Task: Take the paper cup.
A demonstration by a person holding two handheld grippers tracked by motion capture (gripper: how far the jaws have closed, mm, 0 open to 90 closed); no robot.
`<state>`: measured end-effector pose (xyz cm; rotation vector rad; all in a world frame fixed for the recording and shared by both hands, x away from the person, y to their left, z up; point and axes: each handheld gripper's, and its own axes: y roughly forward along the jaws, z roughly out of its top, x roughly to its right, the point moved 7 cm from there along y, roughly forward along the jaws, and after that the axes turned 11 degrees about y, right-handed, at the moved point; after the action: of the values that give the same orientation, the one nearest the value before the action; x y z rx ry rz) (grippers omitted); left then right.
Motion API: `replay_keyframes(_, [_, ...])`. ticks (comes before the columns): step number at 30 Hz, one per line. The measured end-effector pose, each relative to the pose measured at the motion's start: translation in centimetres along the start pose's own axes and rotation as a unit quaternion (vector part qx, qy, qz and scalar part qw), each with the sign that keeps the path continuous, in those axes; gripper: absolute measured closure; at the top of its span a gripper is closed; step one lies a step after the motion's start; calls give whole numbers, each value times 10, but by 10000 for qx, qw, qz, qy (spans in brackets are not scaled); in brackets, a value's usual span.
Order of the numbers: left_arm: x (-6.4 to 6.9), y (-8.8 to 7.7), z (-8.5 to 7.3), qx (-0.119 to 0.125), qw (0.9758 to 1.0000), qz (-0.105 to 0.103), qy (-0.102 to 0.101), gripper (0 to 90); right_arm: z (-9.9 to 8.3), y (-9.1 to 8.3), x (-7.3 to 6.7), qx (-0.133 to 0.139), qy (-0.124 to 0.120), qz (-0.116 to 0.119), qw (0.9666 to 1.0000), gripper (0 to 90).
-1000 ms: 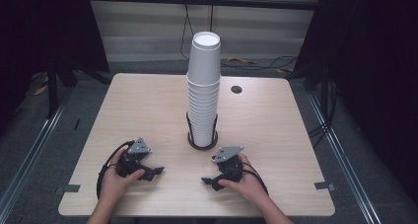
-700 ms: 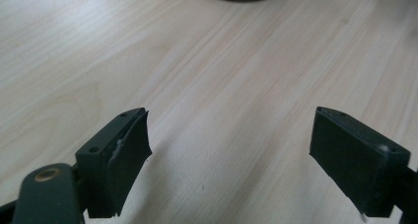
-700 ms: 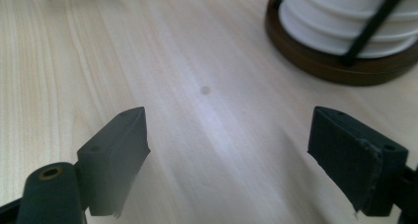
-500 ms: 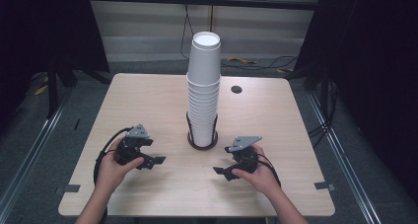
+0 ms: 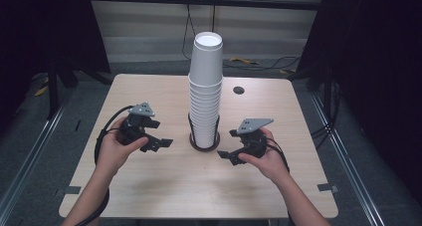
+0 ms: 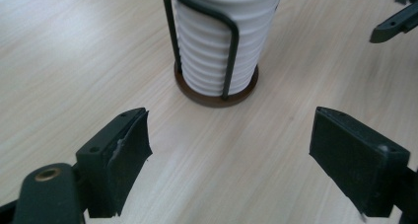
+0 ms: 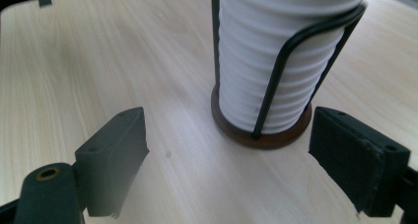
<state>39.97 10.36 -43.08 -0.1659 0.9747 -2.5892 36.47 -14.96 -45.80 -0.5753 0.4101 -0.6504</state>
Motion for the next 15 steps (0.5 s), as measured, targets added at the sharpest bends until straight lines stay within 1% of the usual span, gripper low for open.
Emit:
replay_keyframes(2, [0,-4,8,71,10000,-34,-26,151,8,-3,1,84,62,-32,9999,142])
replay_keyframes(3, [0,-4,8,71,10000,-34,-26,151,8,-3,1,84,62,-32,9999,142])
replay_keyframes(4, [0,-8,18,147,9999,-74,10,151,17,-7,2,166,98,-21,9998,142])
replay_keyframes(6, [-1,-12,27,131,9999,-36,74,151,24,-10,3,259,159,-10,9995,142])
replay_keyframes(8, [-1,-15,36,160,9998,-15,124,151,32,-14,4,357,153,-33,9992,143])
replay_keyframes(9, [-1,-15,36,160,9998,-15,124,151,32,-14,4,357,153,-33,9992,143])
replay_keyframes(10, [-3,-17,45,177,9997,-37,151,151,42,-19,4,447,191,-29,9988,143])
replay_keyframes(12, [-5,-19,54,199,9997,-5,171,151,50,-22,3,518,209,31,9984,143])
replay_keyframes(13, [-6,-20,58,229,9996,-4,180,151,54,-24,3,540,229,32,9983,143])
replay_keyframes(15, [-8,-21,66,205,9995,18,222,151,62,-26,2,596,238,2,9979,144])
